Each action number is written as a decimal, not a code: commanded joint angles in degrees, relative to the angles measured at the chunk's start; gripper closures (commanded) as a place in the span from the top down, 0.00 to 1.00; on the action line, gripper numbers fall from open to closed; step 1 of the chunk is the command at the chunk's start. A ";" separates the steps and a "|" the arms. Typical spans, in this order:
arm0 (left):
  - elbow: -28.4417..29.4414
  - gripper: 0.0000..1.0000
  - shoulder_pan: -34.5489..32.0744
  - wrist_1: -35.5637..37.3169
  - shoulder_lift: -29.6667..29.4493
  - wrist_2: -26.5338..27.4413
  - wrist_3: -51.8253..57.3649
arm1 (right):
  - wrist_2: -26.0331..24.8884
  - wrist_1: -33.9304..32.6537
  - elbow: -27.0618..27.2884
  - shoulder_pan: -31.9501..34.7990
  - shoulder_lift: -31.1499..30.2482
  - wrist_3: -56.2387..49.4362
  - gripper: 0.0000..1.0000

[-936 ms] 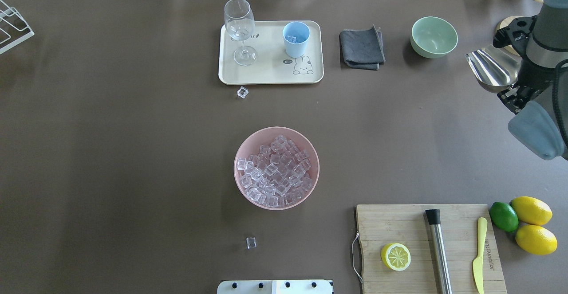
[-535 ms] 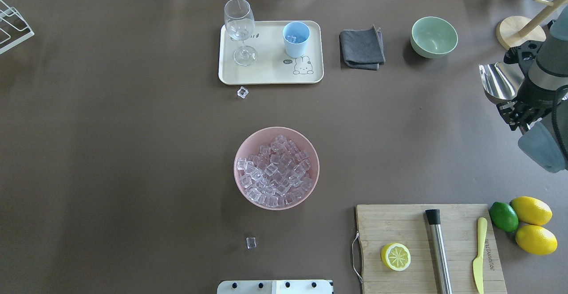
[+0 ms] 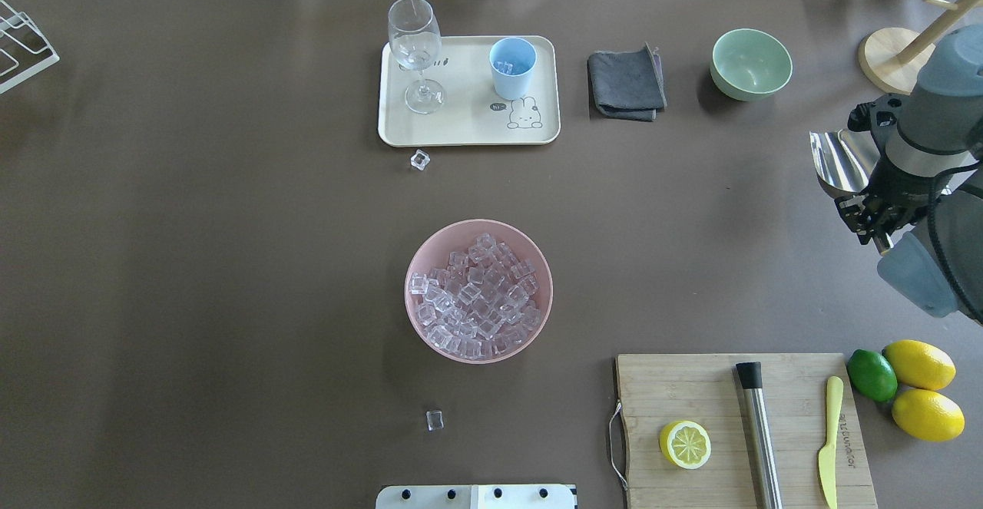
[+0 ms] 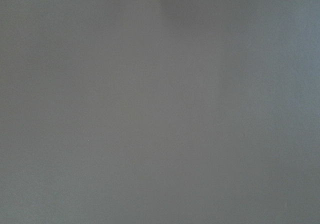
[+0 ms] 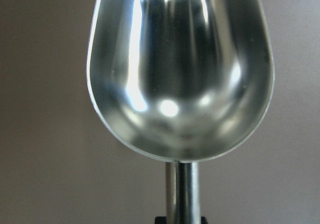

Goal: Put ice in cup with scoop

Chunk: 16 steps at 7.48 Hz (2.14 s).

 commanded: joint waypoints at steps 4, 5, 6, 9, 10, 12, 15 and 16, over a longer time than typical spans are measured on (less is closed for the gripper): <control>0.00 0.98 -0.32 0.00 0.18 0.09 0.00 | 1.32 2.57 -4.10 -2.94 -0.09 3.93 0.00; 0.00 0.98 -0.32 0.00 0.27 0.00 0.00 | 1.58 4.25 -5.50 -2.94 0.09 3.93 0.76; 0.00 0.98 -0.32 0.00 0.27 0.09 0.00 | 1.59 5.48 -5.52 -2.94 0.18 3.93 0.99; 0.00 0.98 -0.23 0.09 0.27 0.09 0.00 | 1.59 5.94 -3.07 -1.64 0.35 4.02 1.00; 0.00 0.98 -0.32 0.09 0.27 0.00 0.00 | 1.67 5.94 -1.23 1.77 0.44 3.93 1.00; 0.00 0.98 -0.23 0.09 0.18 0.00 -0.09 | 6.13 5.32 4.56 12.38 -0.96 3.41 1.00; 0.17 0.98 0.03 0.09 0.18 0.00 -0.53 | 14.06 -2.36 5.73 31.01 -3.69 -19.57 1.00; 0.09 0.98 0.03 0.00 0.18 0.00 -0.53 | 13.46 -6.94 4.51 34.99 -3.78 -32.50 1.00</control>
